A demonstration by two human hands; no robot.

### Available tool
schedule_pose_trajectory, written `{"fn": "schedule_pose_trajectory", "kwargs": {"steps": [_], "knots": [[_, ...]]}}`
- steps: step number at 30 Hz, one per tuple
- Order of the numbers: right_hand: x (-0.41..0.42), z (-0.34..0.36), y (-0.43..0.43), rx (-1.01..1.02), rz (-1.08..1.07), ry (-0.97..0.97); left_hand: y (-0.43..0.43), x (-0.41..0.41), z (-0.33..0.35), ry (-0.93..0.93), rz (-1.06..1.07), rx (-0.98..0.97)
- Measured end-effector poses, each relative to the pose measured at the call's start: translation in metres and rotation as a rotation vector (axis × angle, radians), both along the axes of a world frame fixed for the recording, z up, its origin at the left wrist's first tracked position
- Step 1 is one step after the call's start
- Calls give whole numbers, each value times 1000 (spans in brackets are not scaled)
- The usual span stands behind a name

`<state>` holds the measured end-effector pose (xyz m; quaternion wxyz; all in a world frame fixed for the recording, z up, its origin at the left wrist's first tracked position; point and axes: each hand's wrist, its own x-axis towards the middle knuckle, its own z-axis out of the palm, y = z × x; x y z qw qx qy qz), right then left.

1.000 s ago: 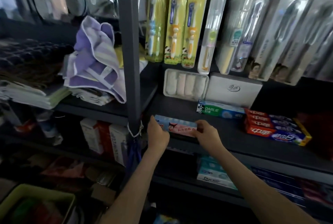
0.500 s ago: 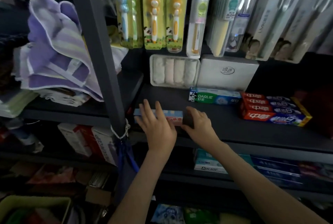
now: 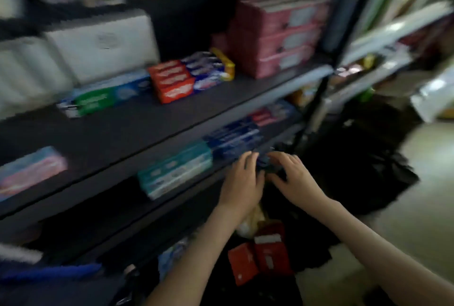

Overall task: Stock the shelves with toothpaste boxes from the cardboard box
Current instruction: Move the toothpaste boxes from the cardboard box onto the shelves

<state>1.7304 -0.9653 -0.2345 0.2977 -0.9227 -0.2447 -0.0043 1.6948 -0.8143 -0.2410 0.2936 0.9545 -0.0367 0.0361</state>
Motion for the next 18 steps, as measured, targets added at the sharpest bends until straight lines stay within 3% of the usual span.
{"fn": "schedule_pose_trajectory", "kwargs": {"steps": [7,12,18], "knots": [[-98,-84,-245,1,-621,470,-204,-4,-86,348,-566,82],[-223,-201,-361,59,-1045,834,-329,-62,-200,556,-832,133],[-351,-399,-406,58,-1118,1210,-411,-140,-388,853,-912,264]]}}
